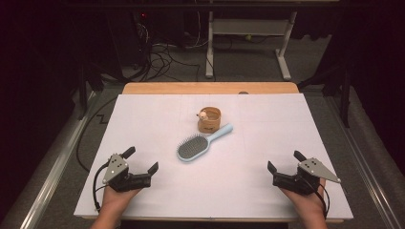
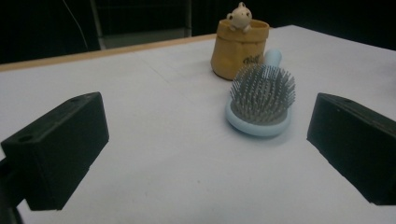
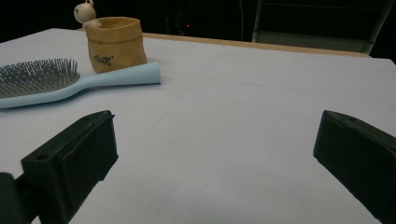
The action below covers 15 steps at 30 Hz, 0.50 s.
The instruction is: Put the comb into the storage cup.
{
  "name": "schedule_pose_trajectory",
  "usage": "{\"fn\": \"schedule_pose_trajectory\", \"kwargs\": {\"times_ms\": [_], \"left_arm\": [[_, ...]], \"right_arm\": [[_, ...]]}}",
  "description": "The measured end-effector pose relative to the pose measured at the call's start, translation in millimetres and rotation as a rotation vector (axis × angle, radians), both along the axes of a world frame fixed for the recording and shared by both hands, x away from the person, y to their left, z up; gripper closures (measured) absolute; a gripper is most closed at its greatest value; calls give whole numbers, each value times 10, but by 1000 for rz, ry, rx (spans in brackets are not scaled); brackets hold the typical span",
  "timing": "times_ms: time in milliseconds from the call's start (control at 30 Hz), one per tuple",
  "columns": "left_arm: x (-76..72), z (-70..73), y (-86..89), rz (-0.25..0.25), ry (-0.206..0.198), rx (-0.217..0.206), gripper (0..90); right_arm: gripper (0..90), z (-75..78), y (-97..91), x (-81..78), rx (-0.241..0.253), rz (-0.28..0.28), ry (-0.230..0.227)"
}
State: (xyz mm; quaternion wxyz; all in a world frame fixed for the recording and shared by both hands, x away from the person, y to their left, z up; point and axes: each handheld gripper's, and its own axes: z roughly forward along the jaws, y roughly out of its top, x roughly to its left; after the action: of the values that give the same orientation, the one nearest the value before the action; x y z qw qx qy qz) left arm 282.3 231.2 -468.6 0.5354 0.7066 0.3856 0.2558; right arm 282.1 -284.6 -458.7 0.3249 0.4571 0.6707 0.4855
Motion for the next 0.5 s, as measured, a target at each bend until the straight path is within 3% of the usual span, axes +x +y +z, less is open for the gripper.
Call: {"fn": "schedule_pose_trajectory", "kwargs": {"times_ms": [67,267,500], "left_arm": [[2,10,-10,-2,13,8,0],[-15,26,-28,4,-20,12,0],[-7,35,-9,-5,24,6,14]], "right_arm": [[0,3,0,-2,-1,1,-3],[0,3,-3,-4,-5,4,0],[0,2,11,18,-4,11,4]]}}
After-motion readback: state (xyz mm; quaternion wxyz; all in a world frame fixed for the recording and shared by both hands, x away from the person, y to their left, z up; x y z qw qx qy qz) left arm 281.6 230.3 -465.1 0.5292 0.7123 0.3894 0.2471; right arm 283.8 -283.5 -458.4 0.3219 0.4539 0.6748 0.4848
